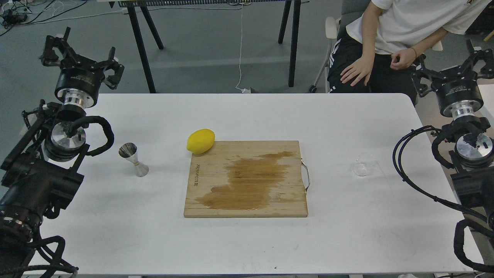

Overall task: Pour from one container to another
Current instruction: 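Lower the left gripper toward the metal jigger on the table, then grasp the metal jigger with the left gripper and lift it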

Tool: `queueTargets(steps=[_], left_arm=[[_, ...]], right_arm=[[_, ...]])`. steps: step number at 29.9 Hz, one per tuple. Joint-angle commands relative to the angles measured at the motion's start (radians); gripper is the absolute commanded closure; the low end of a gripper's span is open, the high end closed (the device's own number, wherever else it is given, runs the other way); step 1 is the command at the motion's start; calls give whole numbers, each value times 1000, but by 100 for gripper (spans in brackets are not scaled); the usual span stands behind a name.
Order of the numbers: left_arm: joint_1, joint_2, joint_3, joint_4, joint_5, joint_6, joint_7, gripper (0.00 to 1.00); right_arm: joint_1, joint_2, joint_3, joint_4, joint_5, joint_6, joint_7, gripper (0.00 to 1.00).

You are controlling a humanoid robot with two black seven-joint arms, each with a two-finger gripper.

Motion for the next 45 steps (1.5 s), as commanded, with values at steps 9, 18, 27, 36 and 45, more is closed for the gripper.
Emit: queueTargets(steps=[9, 18, 27, 36, 45], left_arm=[[24, -2, 2, -76, 1, 7, 6, 0], [274, 314, 173, -556, 265, 96, -14, 0], [548, 509, 170, -860, 814, 308, -54, 1], [746, 475, 184, -755, 1569, 473, -72, 4], [678, 320, 210, -493, 1985, 535, 50, 10]], right_arm=[[-12, -12, -4, 3, -1, 0, 1, 0], [-113, -50, 1, 145, 0, 0, 1, 0], [-149, -49, -2, 185, -1, 0, 1, 0], [-149, -49, -2, 182, -5, 0, 1, 0], [-149, -43, -24, 179, -5, 0, 1, 0]])
